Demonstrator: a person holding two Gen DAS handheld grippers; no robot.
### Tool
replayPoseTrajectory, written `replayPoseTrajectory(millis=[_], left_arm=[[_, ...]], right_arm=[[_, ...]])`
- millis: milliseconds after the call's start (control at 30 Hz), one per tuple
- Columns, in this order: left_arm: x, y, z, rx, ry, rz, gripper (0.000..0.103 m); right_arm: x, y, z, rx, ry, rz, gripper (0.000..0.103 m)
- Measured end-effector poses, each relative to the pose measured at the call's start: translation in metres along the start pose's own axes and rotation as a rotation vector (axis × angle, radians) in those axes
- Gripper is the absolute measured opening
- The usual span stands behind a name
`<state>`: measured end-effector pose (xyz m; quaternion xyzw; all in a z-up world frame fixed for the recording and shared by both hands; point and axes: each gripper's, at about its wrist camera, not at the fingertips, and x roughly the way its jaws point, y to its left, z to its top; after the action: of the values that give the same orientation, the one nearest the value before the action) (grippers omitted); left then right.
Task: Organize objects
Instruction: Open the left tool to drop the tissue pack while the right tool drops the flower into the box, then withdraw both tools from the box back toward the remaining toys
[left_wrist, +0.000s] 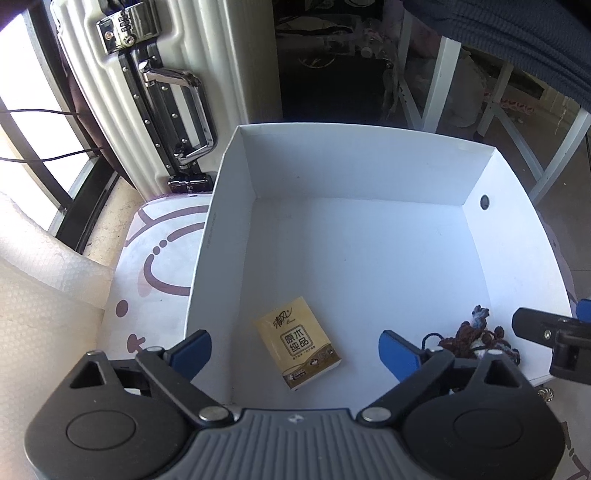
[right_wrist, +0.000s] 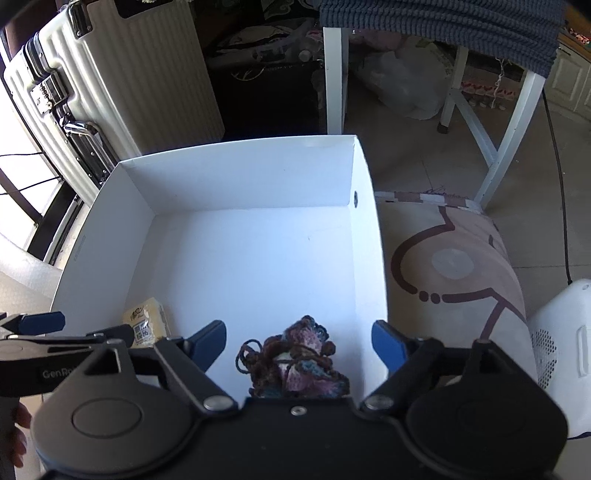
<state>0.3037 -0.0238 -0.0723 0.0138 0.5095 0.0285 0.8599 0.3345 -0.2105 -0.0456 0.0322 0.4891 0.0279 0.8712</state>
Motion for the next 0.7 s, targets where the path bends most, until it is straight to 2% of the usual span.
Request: replayPoseTrajectory(millis=[200,700], left_arm=[[-0.01,0.004,-0.002,0.005,0.0,0.014,0.103],[-0.043,0.006,-0.014,0.005,-0.012,-0.014,0.103]], right_arm=[[-0.006,0.001,-0.003,-0.018,-0.002,-0.034,0.099],[-0.033,-0.001,-0.015,-0.022,-0.011,-0.061,0.101]])
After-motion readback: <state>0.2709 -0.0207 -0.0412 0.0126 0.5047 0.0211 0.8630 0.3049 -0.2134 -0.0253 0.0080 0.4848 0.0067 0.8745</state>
